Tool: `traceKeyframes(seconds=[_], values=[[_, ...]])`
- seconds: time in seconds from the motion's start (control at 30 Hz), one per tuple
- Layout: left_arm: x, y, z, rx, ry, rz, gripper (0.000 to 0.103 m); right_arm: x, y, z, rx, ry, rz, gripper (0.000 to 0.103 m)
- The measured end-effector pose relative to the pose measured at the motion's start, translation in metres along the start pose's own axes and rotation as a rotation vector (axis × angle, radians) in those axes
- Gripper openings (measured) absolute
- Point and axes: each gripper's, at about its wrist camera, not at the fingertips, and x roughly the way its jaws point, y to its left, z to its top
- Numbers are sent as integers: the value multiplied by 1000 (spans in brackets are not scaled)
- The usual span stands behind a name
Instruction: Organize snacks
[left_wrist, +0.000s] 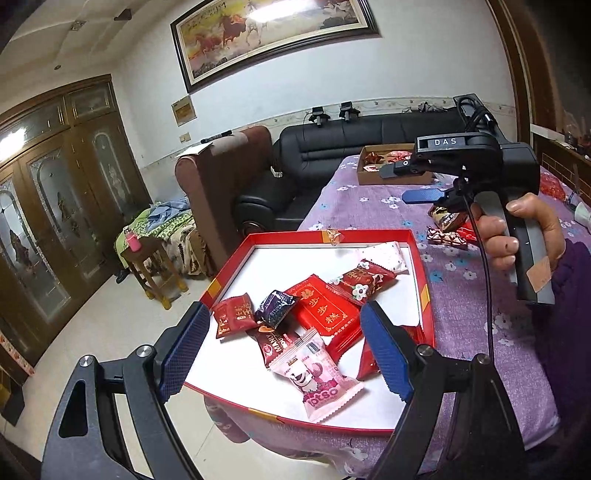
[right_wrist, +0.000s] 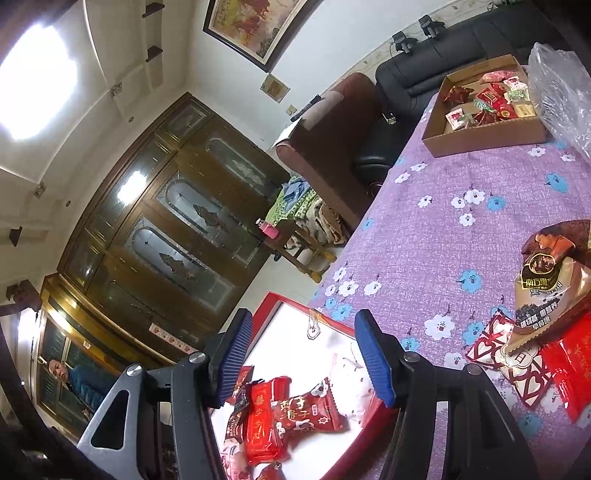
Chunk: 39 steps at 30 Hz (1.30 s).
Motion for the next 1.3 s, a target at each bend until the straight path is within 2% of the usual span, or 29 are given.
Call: traceKeyframes(seconds=[0.1,0.43,1.3], values=[[2,0,0,-3,9,-2,85,-1,1,0,-5,-8,-7,65],[4,5,0,-15,19,-2,85,-3,-1,0,-5,-26,-25,68],[10,7,-3,-27,47,-26,85,-7,-3,2,0,-38,-41,69]])
